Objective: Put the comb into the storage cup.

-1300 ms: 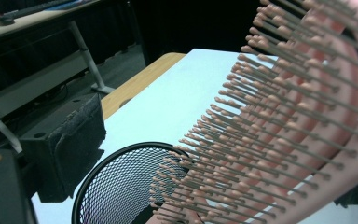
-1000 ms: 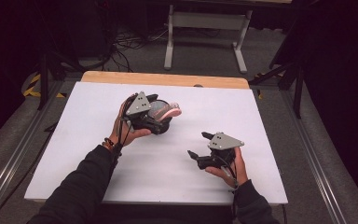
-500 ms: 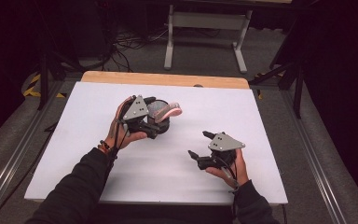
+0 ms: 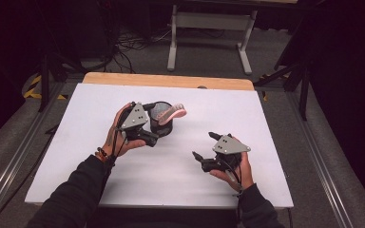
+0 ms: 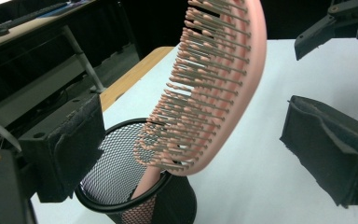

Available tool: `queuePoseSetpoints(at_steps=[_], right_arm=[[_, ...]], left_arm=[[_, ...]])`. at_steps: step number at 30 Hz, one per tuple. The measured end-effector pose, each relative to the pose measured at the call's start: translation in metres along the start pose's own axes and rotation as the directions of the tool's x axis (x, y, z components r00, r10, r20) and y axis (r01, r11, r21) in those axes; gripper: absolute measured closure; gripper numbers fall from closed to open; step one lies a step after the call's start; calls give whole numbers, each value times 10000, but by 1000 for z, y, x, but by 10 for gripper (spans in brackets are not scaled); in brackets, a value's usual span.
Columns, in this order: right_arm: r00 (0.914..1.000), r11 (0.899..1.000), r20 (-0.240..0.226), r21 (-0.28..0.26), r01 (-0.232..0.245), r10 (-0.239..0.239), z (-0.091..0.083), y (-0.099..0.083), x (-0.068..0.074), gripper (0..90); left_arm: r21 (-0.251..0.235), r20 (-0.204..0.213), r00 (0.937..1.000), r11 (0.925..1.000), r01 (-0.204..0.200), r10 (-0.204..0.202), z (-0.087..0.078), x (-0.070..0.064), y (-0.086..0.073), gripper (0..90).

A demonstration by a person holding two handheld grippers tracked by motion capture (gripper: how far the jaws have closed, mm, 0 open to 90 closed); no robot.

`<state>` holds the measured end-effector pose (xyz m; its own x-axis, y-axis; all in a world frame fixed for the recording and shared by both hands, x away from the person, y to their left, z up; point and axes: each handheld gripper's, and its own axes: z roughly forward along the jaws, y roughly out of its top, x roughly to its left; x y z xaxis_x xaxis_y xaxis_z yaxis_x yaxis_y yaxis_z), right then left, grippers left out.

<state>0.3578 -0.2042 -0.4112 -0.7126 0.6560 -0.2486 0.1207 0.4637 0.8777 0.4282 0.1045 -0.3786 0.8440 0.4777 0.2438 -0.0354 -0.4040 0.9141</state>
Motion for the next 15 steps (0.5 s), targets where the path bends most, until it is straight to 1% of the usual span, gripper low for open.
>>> queuePoseSetpoints(at_steps=[1, 6, 8, 12, 13, 15], right_arm=[[10000, 10000, 13, -10, -12, 12, 0, 0, 0, 154], [9999, 10000, 92, 20, -55, 55, -4, -2, 0, 150], [9999, 10000, 128, 0, -80, 80, -5, -3, 0, 150], [9997, 9999, 210, -61, -95, 96, -8, -4, -1, 150], [9997, 9999, 207, -74, -122, 123, -9, -4, -1, 150], [9997, 9999, 231, -85, -97, 99, -10, -4, -1, 150]], left_arm=[[-60, -15, 10000, 10000, 57, -58, -1, -1, -1, 74], [-111, 10, 10000, 9999, -5, 5, -5, -4, -4, 81], [-117, 50, 10000, 9999, 57, -57, -7, -6, -5, 81], [-130, 18, 9999, 9999, -107, 108, -10, -10, -6, 80], [-191, 112, 9999, 9998, -2, 4, -12, -11, -6, 80], [-279, 111, 9999, 9996, -4, 7, -15, -14, -6, 80]])
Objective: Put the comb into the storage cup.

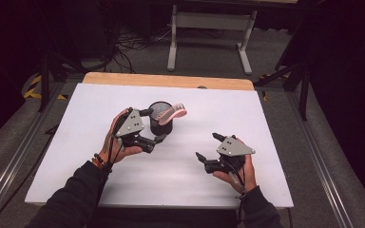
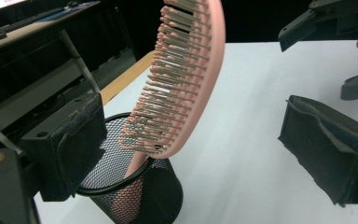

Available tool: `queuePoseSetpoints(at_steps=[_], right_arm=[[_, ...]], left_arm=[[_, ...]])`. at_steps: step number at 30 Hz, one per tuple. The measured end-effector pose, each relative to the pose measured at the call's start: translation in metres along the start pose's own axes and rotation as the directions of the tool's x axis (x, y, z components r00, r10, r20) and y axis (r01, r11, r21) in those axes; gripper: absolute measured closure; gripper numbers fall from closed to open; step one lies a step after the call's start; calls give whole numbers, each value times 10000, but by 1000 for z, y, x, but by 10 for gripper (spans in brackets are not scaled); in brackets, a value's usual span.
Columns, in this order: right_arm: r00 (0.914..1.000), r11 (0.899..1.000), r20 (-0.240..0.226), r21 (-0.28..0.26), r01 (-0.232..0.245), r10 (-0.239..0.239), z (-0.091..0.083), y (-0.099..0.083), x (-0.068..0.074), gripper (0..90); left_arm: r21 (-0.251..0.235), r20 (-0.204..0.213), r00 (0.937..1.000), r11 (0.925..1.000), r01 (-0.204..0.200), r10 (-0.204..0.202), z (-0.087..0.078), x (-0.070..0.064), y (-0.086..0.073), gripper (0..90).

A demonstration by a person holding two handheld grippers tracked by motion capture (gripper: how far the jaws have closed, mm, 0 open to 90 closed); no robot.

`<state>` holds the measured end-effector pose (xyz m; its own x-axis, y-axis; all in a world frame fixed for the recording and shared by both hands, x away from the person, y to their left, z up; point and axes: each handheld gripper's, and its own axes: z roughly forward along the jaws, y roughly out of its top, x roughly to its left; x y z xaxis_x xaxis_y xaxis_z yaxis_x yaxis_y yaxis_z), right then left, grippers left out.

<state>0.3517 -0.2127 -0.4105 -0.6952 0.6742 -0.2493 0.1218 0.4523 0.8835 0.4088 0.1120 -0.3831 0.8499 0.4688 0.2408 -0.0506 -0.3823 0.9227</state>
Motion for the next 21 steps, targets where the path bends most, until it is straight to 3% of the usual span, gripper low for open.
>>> queuePoseSetpoints(at_steps=[21], right_arm=[[9995, 9996, 289, -250, 161, -154, -4, 2, 2, 150]], left_arm=[[-53, 92, 9997, 9997, -227, 227, -20, -19, -10, 70]])
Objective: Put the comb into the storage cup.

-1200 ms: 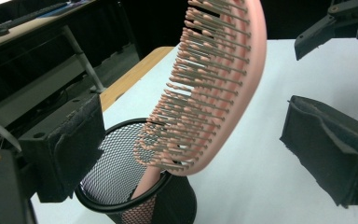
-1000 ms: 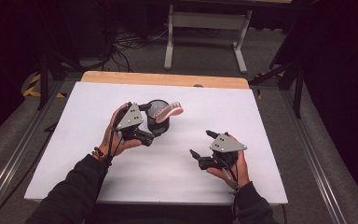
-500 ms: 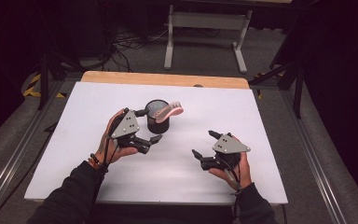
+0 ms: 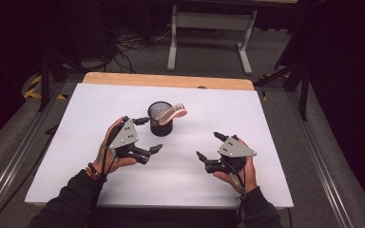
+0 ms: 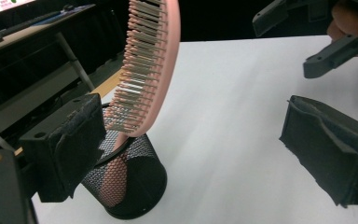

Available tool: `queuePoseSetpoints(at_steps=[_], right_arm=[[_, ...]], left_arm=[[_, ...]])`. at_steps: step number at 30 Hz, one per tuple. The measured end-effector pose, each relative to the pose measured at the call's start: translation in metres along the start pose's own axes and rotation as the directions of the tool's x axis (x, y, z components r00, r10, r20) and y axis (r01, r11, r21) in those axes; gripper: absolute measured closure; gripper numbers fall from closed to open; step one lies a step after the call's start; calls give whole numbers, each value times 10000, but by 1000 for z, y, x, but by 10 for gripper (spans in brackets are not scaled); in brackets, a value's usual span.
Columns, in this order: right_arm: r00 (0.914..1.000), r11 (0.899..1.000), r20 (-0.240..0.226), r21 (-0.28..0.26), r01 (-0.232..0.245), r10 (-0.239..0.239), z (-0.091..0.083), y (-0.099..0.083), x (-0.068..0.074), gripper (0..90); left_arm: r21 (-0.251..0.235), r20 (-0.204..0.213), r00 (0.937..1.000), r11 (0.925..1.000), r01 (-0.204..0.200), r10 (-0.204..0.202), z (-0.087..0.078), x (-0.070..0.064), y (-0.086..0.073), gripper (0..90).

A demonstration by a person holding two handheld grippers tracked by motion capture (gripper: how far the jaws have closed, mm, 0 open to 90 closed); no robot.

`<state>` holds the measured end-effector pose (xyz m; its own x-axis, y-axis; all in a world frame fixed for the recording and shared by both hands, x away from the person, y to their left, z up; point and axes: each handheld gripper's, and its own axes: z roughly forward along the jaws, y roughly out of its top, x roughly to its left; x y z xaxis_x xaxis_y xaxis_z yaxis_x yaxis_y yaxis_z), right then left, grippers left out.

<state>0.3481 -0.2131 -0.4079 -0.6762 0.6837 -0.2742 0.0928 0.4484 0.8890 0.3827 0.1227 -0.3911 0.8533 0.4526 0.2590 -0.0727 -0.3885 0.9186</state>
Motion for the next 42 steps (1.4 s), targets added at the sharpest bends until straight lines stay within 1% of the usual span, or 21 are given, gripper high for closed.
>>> queuePoseSetpoints(at_steps=[5, 6, 7, 8, 11, 13, 14, 15, 20, 21, 24, 27, 28, 31, 34, 38, 41, 42], right_arm=[[9999, 9999, 17, 73, 118, -118, 1, 0, 3, 148], [9997, 9997, 61, 59, 217, -218, 1, 1, 5, 148], [9997, 9997, 61, 59, 217, -218, 1, 1, 5, 148], [9994, 9994, 95, -2, 345, -345, 0, 1, 6, 148], [9991, 9991, 107, -16, 414, -414, 0, 1, 7, 148], [9991, 9991, 83, 11, 415, -415, 1, 1, 8, 146], [9990, 9990, 94, 28, 445, -445, 0, 1, 9, 145], [9990, 9990, 94, 28, 445, -445, 0, 1, 9, 145], [9990, 9991, 73, 33, 432, -432, -5, -4, 11, 144], [9992, 9992, 77, 36, 397, -397, -6, -4, 11, 144], [9992, 9993, 97, 64, 382, -382, -9, -6, 12, 144], [9991, 9992, 136, 69, 395, -396, -11, -8, 12, 144], [9992, 9993, 140, 65, 378, -379, -12, -8, 13, 143], [9991, 9993, 215, 61, 366, -367, -12, -9, 13, 142], [9987, 9991, 268, 104, 420, -423, -12, -10, 14, 143], [9986, 9988, 262, 182, 452, -457, -12, -12, 15, 143], [9985, 9987, 267, 185, 483, -488, -12, -13, 16, 143], [9983, 9985, 280, 211, 499, -505, -12, -13, 16, 143]], left_arm=[[-7, 139, 9999, 10000, -78, 78, -5, -3, -2, 58], [-7, 183, 9998, 10000, 19, -19, -7, -4, -5, 57], [-7, 183, 9998, 10000, 19, -19, -7, -4, -5, 55], [80, 156, 9998, 9999, -120, 119, -8, -7, -6, 51], [124, 180, 9997, 9998, -163, 160, -9, -9, -7, 50], [112, 161, 9997, 9998, -172, 171, -10, -10, -7, 50], [146, 174, 9995, 9995, -281, 279, -12, -11, -7, 50], [154, 160, 9996, 9996, -256, 253, -12, -12, -8, 50], [254, 182, 9987, 9985, -491, 486, -18, -17, -10, 51], [297, 171, 9986, 9983, -498, 493, -19, -17, -10, 50], [227, 208, 9990, 9989, -409, 404, -24, -19, -12, 50], [292, 84, 9989, 9985, -462, 460, -29, -19, -15, 46], [343, 112, 9991, 9986, -405, 401, -30, -19, -16, 46], [484, -87, 9990, 9979, -434, 439, -33, -18, -20, 38], [563, -116, 9991, 9976, -393, 400, -37, -18, -24, 38], [595, -321, 9992, 9980, -201, 220, -44, -15, -30, 42], [613, -428, 9987, 9978, -231, 258, -49, -15, -35, 43], [651, -466, 9984, 9974, -302, 333, -51, -14, -36, 43]])
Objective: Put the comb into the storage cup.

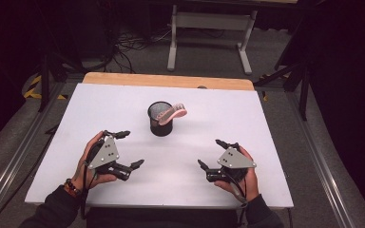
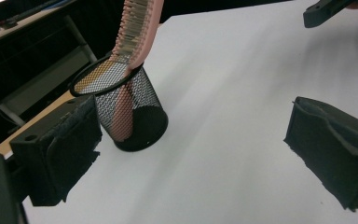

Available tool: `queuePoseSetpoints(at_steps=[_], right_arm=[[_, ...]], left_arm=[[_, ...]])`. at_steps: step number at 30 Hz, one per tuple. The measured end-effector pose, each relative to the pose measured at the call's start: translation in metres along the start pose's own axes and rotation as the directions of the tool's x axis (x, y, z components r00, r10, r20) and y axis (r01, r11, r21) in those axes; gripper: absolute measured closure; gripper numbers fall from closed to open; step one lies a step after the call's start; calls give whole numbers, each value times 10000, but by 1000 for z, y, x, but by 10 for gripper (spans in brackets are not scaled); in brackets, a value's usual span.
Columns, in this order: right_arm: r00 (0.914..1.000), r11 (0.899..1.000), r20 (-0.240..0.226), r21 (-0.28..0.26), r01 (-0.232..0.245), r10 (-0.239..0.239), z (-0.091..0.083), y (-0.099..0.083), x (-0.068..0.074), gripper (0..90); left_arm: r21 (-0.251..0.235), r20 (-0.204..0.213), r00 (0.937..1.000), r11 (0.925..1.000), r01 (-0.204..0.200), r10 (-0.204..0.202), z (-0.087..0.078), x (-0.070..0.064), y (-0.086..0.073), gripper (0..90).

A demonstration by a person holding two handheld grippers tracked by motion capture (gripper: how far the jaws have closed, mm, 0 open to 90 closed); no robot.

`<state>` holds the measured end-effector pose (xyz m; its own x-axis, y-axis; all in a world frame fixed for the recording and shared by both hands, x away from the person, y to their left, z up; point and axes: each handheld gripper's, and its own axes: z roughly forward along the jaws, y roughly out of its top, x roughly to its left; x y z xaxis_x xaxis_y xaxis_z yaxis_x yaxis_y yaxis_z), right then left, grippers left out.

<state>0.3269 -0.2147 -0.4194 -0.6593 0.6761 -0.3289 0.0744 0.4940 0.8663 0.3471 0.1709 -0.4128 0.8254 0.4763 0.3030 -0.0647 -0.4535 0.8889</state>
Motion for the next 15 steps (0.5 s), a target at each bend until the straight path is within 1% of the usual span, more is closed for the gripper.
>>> queuePoseSetpoints(at_steps=[2, 5, 6, 8, 11, 12, 15], right_arm=[[10000, 10000, 55, 27, 61, -62, 0, 0, 2, 144], [9998, 9998, 59, 70, 173, -174, -1, 0, 5, 143], [9998, 9998, 61, 68, 185, -186, -2, 0, 5, 143], [9998, 9998, 42, 104, 191, -191, -2, -1, 6, 143], [9997, 9996, 81, 149, 223, -225, -2, -3, 7, 144], [9998, 9997, 73, 146, 191, -192, -2, -3, 7, 144], [9999, 9997, 57, 225, 100, -101, -1, -6, 8, 144]], left_arm=[[62, -64, 10000, 10000, -42, 42, -1, 0, -5, 46], [319, -50, 10000, 9995, -43, 45, -1, 1, -11, 46], [440, -66, 9999, 9990, -104, 107, -1, 0, -13, 46], [510, -73, 9998, 9986, -163, 167, 0, 0, -16, 46], [655, -103, 9999, 9978, -121, 128, 2, 0, -23, 49], [733, -141, 9997, 9972, -165, 176, 3, 1, -26, 51], [963, -226, 9997, 9953, -69, 91, 4, 3, -34, 53]])
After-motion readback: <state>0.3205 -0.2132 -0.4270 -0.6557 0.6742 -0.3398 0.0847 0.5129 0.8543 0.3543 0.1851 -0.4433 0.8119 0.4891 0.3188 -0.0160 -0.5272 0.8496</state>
